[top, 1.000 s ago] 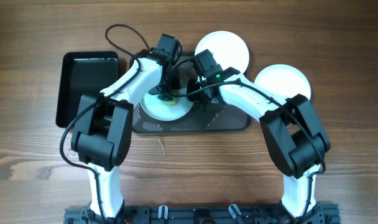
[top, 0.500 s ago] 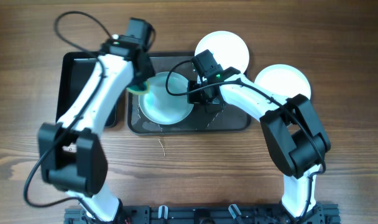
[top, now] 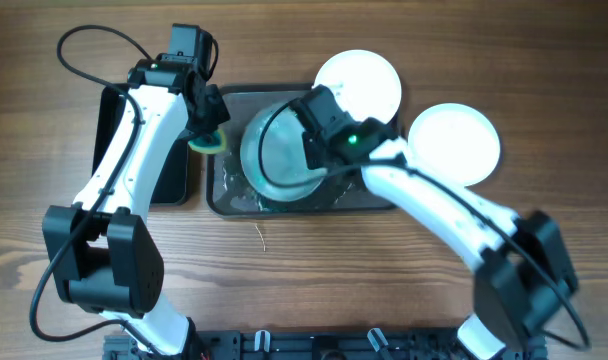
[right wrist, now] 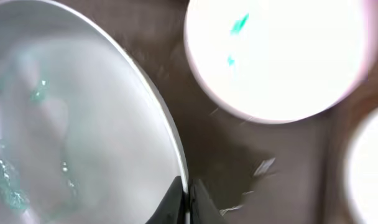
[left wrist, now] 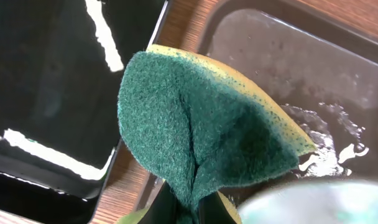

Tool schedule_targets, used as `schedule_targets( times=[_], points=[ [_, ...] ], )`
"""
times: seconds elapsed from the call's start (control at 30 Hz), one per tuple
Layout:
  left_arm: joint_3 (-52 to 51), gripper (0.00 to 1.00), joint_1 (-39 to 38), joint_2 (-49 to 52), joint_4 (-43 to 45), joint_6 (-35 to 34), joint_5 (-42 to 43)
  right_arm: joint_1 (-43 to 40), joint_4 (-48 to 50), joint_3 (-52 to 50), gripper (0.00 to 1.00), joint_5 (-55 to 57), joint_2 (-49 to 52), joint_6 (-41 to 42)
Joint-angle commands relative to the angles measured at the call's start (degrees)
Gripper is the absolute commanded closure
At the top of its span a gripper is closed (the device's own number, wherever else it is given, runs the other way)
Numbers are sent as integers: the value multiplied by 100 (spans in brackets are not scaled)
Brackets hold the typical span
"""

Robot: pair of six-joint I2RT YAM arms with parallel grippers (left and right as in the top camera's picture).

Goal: Clean dirty plates on tray and stack at the side
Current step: 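Lift the plate with the right gripper while left withdraws the sponge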

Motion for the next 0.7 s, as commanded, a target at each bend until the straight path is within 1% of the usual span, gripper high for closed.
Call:
schedule_targets(
  times=[0.0,0.1,0.13,0.23,0.37,0.43,0.47,0.57,0.67],
  points=[
    [74,96,7,-28,0,133,243,446,-68,17,96,2441,-334,-448],
    [74,96,7,-28,0,136,240,769,-63,17,96,3591,-367,-682],
    [74,96,7,-28,0,133,240,903,-68,15,95,4140,-369,-684],
    [74,96,7,-28,17,133,240,1156,-11,15,96,5206,-369,-734],
    [74,96,7,-28,44,133,240,1436,354,15,96,6297,-369,-1309],
    [74,96,7,-28,44,133,240,1534,592,15,96,6684,-369,-1580],
    [74,96,7,-28,44,133,243,1598,791,15,96,6828,-369,-1845],
    [74,96,7,-28,44,133,240,1696,1399,15,96,6828,-369,-2723],
    [74,96,7,-28,42,133,240,1720,1998,15,96,6826,-369,-3281]
  ],
)
